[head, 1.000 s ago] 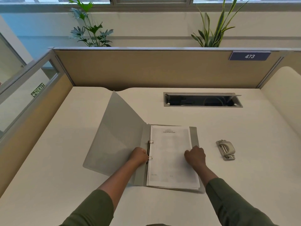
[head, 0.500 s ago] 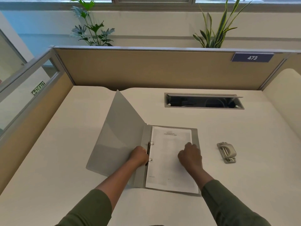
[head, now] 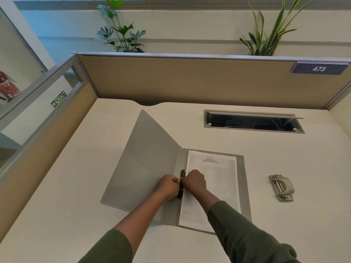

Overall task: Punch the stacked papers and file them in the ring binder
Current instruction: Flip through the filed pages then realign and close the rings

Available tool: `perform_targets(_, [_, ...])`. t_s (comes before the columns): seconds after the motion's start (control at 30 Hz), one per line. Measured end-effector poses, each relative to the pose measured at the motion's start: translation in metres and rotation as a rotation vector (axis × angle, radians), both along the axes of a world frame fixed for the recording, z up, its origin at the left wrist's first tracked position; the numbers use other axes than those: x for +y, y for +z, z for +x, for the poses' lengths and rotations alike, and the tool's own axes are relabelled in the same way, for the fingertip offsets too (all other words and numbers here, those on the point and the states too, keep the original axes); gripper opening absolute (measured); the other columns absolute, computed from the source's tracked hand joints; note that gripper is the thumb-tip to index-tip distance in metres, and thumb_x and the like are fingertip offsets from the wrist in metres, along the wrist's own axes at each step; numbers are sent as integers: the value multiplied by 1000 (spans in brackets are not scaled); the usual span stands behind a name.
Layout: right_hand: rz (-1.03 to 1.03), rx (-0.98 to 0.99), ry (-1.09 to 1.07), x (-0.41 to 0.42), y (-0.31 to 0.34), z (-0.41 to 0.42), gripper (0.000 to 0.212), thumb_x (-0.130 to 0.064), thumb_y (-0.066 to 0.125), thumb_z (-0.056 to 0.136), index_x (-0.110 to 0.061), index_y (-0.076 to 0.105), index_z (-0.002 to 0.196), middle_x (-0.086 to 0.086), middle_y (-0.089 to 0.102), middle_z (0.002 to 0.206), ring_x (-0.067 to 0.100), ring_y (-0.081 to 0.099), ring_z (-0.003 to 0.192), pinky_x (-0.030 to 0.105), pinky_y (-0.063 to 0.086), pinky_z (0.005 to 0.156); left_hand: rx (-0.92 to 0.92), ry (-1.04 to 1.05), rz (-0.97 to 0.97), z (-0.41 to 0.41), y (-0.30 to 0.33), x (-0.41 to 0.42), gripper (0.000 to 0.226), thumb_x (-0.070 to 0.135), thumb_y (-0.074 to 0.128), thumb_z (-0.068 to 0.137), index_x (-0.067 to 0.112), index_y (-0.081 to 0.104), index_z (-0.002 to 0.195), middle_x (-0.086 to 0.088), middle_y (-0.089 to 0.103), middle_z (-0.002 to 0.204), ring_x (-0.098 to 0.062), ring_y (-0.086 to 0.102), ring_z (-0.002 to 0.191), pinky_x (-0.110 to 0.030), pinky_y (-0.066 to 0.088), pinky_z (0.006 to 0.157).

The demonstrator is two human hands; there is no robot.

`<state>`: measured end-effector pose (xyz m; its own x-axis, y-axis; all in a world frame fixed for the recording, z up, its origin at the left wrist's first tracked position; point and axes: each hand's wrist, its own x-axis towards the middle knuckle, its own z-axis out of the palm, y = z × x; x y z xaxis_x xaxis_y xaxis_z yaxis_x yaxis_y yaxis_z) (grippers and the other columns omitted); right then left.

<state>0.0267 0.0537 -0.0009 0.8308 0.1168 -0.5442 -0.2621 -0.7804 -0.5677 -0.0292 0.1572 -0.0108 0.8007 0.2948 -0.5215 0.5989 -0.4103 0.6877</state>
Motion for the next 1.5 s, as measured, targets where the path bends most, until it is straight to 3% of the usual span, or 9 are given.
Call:
perform_targets(0.13, [-1,55,-63,5,-7,3,12,-14,63,72,-12,51,74,6,60,80,25,60,77,23,38,52,4,16,-83,1,-3,5,27,5,54,78,18,57,55,-1,56,59,-16,47,58,-26,35,58])
perform_targets(0.27, [43,152,-78,5,-5,9,21,-19,65,77,-13,48,66,2,54,66,20,55,67,23,33,47,-33,66,-40,-1,0,3,26,11,48,77,20,43,53,-4,42,58,-19,37,58,-28,29,57])
perform_targets(0.47, [292,258,-166,-5,-1,5,21,-26,58,76,-17,49,59,4,53,61,18,45,52,25,27,48,-125,87,19,-5,10,-5,24,4,56,82,15,76,90,-6,75,83,-16,63,71,-21,45,63])
perform_targets(0.63, [305,137,-97,-16,-1,2,16,-16,59,71,-17,53,56,3,49,59,17,41,57,27,27,52,-148,69,17,-4,15,-6,30,4,60,83,17,76,105,-4,76,92,-14,67,77,-19,48,66])
perform_targets(0.83, [229,-43,-24,-19,1,-3,23,-9,50,76,-3,69,64,8,69,69,20,61,66,24,42,58,-100,-49,116,-5,22,-9,42,2,49,84,20,71,114,-4,73,109,-23,67,98,-19,45,71])
perform_targets(1.0, [192,-101,6,-19,1,-2,15,-24,58,87,-14,69,81,1,68,82,14,56,76,14,34,55,-101,-98,148,-5,23,-11,45,5,49,85,26,68,119,-5,72,113,-26,67,100,-21,47,74])
perform_targets(1.17, [144,-61,-71,-22,-1,-1,31,-11,59,80,-16,53,50,4,57,57,17,53,56,25,39,53,-27,-76,137,-4,19,-6,30,16,70,78,17,73,108,-6,74,103,-23,69,96,-31,55,83])
perform_targets(1.27, [138,-9,-116,-23,-3,-2,17,-7,61,81,-11,69,66,9,73,76,22,69,74,27,51,64,1,-101,156,-4,20,-6,31,20,76,76,15,73,106,-3,74,103,-19,69,96,-26,53,84])
perform_targets(1.5, [-55,-239,195,-33,2,-18,22,-19,56,90,-18,64,111,4,66,110,20,58,95,28,44,74,-24,-215,270,-12,18,-13,20,22,76,73,18,72,92,-2,72,93,-14,61,78,-19,38,63])
